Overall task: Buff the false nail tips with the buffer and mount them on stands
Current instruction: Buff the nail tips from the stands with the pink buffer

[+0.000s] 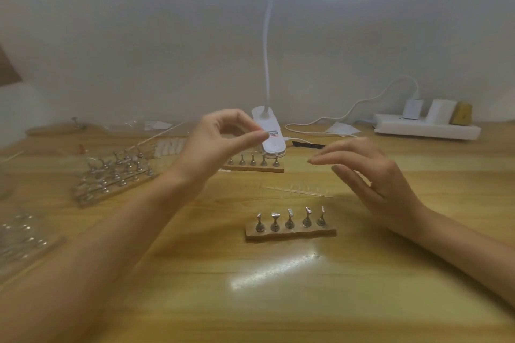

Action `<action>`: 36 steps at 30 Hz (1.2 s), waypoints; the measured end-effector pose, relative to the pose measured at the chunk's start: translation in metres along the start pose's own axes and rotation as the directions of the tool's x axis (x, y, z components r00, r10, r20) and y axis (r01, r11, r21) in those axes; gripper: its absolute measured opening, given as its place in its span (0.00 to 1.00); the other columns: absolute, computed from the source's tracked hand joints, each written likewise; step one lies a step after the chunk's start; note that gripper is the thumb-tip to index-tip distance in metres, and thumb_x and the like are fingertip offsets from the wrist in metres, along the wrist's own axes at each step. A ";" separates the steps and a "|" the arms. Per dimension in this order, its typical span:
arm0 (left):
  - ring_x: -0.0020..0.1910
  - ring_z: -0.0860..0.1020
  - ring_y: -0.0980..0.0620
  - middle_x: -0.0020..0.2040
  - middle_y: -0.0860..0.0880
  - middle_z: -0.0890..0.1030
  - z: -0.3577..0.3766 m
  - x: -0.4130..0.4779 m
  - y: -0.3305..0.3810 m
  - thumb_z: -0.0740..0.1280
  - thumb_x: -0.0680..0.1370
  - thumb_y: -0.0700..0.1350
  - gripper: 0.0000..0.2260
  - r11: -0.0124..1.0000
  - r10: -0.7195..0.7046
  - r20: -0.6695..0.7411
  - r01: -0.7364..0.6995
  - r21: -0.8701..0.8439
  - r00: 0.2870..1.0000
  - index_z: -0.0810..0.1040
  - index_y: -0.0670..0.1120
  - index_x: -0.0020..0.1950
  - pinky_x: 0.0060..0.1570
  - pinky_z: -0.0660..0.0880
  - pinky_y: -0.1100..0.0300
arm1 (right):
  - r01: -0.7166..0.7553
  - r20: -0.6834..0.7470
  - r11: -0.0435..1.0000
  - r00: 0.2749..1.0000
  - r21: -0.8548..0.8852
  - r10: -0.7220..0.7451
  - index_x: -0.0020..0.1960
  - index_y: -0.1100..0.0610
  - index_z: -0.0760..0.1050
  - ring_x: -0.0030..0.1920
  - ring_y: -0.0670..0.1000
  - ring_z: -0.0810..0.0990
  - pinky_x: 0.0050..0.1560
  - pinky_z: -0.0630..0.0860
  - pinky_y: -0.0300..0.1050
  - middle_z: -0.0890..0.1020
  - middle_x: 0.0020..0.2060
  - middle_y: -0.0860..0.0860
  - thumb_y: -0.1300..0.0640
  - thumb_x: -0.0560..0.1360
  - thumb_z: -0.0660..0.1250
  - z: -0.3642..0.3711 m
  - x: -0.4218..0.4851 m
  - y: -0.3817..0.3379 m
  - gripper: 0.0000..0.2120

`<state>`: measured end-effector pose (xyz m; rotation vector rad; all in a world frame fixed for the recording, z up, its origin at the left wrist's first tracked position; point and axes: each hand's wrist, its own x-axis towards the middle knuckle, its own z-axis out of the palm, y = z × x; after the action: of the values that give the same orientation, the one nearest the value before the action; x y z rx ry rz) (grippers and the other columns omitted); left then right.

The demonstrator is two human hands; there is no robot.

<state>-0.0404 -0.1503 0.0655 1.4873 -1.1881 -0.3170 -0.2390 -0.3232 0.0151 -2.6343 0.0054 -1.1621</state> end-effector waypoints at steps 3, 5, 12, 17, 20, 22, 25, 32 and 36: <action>0.37 0.79 0.62 0.39 0.55 0.83 -0.001 -0.001 0.005 0.74 0.67 0.54 0.11 0.996 -0.062 0.158 0.072 -0.056 0.985 0.81 0.48 0.42 0.39 0.73 0.70 | -0.015 0.047 1.000 0.999 -0.001 0.015 0.55 0.50 0.82 0.56 0.49 0.78 0.58 0.72 0.52 0.83 0.51 0.45 0.49 0.81 0.61 -0.009 0.003 -0.003 0.12; 0.35 0.76 0.62 0.38 0.56 0.82 0.009 -0.006 -0.006 0.74 0.67 0.54 0.08 0.986 -0.135 0.165 0.149 -0.078 0.977 0.81 0.52 0.40 0.38 0.70 0.64 | -0.062 0.175 0.994 0.982 -0.091 0.077 0.52 0.48 0.83 0.55 0.47 0.78 0.59 0.72 0.53 0.82 0.51 0.44 0.51 0.79 0.67 -0.024 0.010 0.009 0.06; 0.33 0.72 0.62 0.35 0.59 0.79 0.024 -0.021 -0.039 0.72 0.71 0.52 0.04 0.962 -0.124 0.193 0.166 -0.218 0.973 0.82 0.53 0.42 0.34 0.70 0.69 | -0.417 0.654 0.876 0.598 -0.240 0.464 0.53 0.29 0.77 0.58 0.31 0.73 0.56 0.73 0.38 0.77 0.53 0.28 0.32 0.67 0.71 -0.096 0.017 0.070 0.15; 0.36 0.75 0.60 0.38 0.56 0.81 0.027 -0.021 -0.038 0.74 0.73 0.49 0.05 0.976 -0.077 0.218 0.118 -0.182 0.973 0.81 0.49 0.41 0.38 0.71 0.69 | -0.372 0.504 0.885 0.728 -0.280 0.465 0.42 0.41 0.81 0.48 0.38 0.80 0.48 0.77 0.36 0.82 0.44 0.38 0.52 0.72 0.76 -0.078 0.008 0.086 0.07; 0.40 0.75 0.55 0.40 0.52 0.81 0.027 -0.021 -0.038 0.74 0.71 0.49 0.06 0.980 -0.084 0.213 0.119 -0.160 0.973 0.80 0.50 0.38 0.44 0.72 0.62 | -0.373 0.521 0.868 0.695 -0.328 0.496 0.43 0.43 0.81 0.49 0.40 0.79 0.43 0.72 0.32 0.83 0.43 0.38 0.51 0.73 0.75 -0.073 0.013 0.086 0.04; 0.39 0.75 0.55 0.39 0.52 0.80 0.026 -0.020 -0.038 0.74 0.71 0.49 0.06 0.974 -0.086 0.217 0.128 -0.185 0.972 0.80 0.51 0.37 0.42 0.72 0.65 | -0.354 0.459 0.859 0.735 -0.369 0.500 0.43 0.44 0.81 0.50 0.43 0.79 0.44 0.70 0.36 0.82 0.43 0.39 0.49 0.73 0.74 -0.068 0.015 0.081 0.03; 0.38 0.75 0.57 0.39 0.54 0.80 0.026 -0.020 -0.038 0.75 0.70 0.48 0.06 0.968 -0.062 0.219 0.112 -0.224 0.974 0.80 0.51 0.37 0.39 0.72 0.69 | -0.395 0.327 0.914 0.855 -0.091 0.402 0.48 0.44 0.80 0.47 0.42 0.80 0.41 0.74 0.34 0.83 0.42 0.41 0.40 0.71 0.69 -0.057 0.029 0.048 0.11; 0.34 0.75 0.62 0.37 0.58 0.81 0.033 -0.021 -0.037 0.72 0.72 0.50 0.04 0.992 0.048 0.126 -0.033 -0.121 0.991 0.82 0.51 0.41 0.36 0.70 0.72 | -0.532 0.449 0.699 0.832 0.478 0.326 0.58 0.49 0.83 0.43 0.50 0.86 0.36 0.79 0.38 0.83 0.49 0.46 0.53 0.73 0.72 0.000 0.024 -0.014 0.14; 0.42 0.75 0.46 0.44 0.55 0.82 0.036 -0.017 -0.040 0.72 0.73 0.50 0.03 0.997 0.072 0.073 -0.073 0.020 0.995 0.83 0.51 0.41 0.43 0.73 0.62 | -0.653 0.504 0.503 0.758 0.566 0.415 0.53 0.49 0.83 0.44 0.58 0.84 0.33 0.78 0.39 0.86 0.49 0.54 0.55 0.72 0.75 0.016 0.008 -0.013 0.11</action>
<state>-0.0549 -0.1642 0.0128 1.4588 -1.3036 -0.3107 -0.2230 -0.3078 0.0140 -1.8258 0.2561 -0.3782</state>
